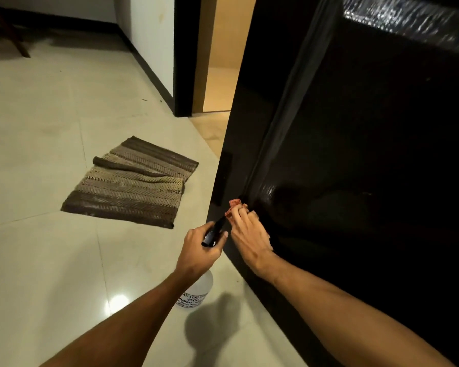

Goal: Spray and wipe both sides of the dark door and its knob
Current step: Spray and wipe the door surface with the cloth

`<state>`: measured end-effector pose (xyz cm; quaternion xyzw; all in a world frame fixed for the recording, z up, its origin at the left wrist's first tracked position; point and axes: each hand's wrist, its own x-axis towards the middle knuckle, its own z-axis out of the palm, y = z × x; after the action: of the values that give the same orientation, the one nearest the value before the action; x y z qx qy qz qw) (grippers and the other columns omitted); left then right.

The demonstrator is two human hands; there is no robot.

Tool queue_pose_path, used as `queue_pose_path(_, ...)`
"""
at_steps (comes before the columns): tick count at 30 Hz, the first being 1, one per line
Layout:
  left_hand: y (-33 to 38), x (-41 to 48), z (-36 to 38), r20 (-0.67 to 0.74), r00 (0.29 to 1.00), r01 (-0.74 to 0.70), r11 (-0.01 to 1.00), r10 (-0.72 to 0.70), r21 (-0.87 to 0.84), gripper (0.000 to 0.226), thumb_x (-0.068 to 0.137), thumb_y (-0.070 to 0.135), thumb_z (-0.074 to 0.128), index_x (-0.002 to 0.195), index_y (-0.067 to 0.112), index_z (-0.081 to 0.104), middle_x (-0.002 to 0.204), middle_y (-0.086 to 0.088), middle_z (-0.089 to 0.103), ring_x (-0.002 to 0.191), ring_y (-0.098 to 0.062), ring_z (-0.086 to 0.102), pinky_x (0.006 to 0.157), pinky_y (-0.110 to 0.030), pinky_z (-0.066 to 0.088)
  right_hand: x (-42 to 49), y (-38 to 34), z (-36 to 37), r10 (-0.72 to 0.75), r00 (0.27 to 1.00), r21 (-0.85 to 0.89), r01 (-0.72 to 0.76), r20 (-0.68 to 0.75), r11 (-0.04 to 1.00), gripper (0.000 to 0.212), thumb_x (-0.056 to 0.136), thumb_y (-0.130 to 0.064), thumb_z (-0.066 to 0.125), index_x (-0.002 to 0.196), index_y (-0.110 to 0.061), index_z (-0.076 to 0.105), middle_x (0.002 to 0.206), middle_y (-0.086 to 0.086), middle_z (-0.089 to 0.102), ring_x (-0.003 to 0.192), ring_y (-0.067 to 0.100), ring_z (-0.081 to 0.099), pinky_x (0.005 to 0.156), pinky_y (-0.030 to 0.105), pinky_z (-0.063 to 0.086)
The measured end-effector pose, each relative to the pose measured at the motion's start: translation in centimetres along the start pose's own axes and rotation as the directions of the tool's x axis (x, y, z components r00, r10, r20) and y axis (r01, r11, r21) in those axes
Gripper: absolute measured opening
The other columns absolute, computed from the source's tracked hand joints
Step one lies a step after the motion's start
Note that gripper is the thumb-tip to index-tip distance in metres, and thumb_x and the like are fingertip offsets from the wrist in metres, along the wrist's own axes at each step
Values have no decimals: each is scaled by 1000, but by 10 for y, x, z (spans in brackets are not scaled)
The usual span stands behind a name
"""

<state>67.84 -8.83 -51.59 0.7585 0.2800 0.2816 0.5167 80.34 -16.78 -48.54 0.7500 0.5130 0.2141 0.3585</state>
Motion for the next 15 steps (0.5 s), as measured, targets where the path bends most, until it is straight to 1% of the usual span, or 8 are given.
queue_pose_path(1, 5, 4, -2, 1, 1000, -4, 1000, 4, -5, 15, 94, 27, 78, 88, 17, 69, 66, 6, 63, 58, -13, 60, 53, -39, 55, -1, 9, -5, -6, 1000, -41, 6, 10, 999, 45, 98, -21, 53, 139, -2, 56, 144, 24, 37, 132, 36, 38, 103, 42, 40)
queue_pose_path(4, 18, 18, -6, -3, 1000, 0, 1000, 0, -31, 14, 95, 29, 77, 87, 22, 68, 64, 10, 62, 57, -12, 60, 54, -45, 59, 14, 43, -22, 6, 996, -90, -14, -92, 996, 47, 100, -21, 52, 141, 1, 54, 150, 26, 34, 133, 38, 38, 107, 42, 40)
queue_pose_path(6, 29, 23, -10, -27, 999, -20, 999, 18, -46, 10, 95, 32, 77, 91, 27, 69, 70, 10, 65, 65, -13, 65, 57, -44, 62, 16, 66, -36, -23, 985, -77, 10, -171, 997, 44, 102, -20, 48, 141, 1, 54, 151, 23, 34, 134, 35, 38, 110, 43, 37)
queue_pose_path(8, 36, 27, -11, -23, 1000, -16, 998, 14, -62, 12, 95, 40, 75, 96, 30, 70, 81, 1, 69, 77, -20, 70, 63, -48, 63, 11, 78, -40, -58, 979, -118, 35, -195, 992, 46, 104, -22, 46, 144, 0, 51, 155, 23, 31, 138, 36, 35, 113, 44, 33)
queue_pose_path(10, 46, 32, -11, -5, 1000, -23, 998, 23, -57, 26, 90, 61, 70, 102, 38, 69, 91, -3, 69, 87, -24, 70, 70, -50, 64, 4, 90, -44, -55, 984, -134, 32, -170, 990, 45, 104, -23, 46, 143, -2, 53, 155, 21, 31, 135, 35, 36, 112, 45, 33)
queue_pose_path(12, 53, 37, -11, 6, 1000, -4, 997, 5, -74, 46, 81, 80, 64, 111, 45, 67, 102, -4, 69, 98, -24, 70, 78, -50, 65, 5, 117, -60, 39, 977, -100, -61, -209, 993, 49, 101, -22, 44, 144, -1, 52, 148, 20, 36, 124, 34, 39, 104, 45, 37)
queue_pose_path(14, 54, 44, -9, 6, 1000, 3, 995, -3, -99, 66, 74, 90, 63, 120, 42, 66, 110, -5, 69, 104, -22, 71, 80, -47, 66, 9, 154, -85, 121, 955, -68, -144, -272, 987, 54, 98, -20, 41, 146, 3, 47, 139, 19, 39, 117, 33, 41, 101, 46, 40)
queue_pose_path(15, 60, 44, -9, 6, 1000, 13, 994, -13, -112, 72, 73, 91, 63, 121, 38, 67, 111, -7, 69, 103, -23, 71, 77, -45, 67, 10, 169, -94, 134, 941, -53, -158, -310, 986, 53, 97, -21, 40, 143, 3, 50, 136, 19, 40, 115, 33, 43, 101, 46, 41)
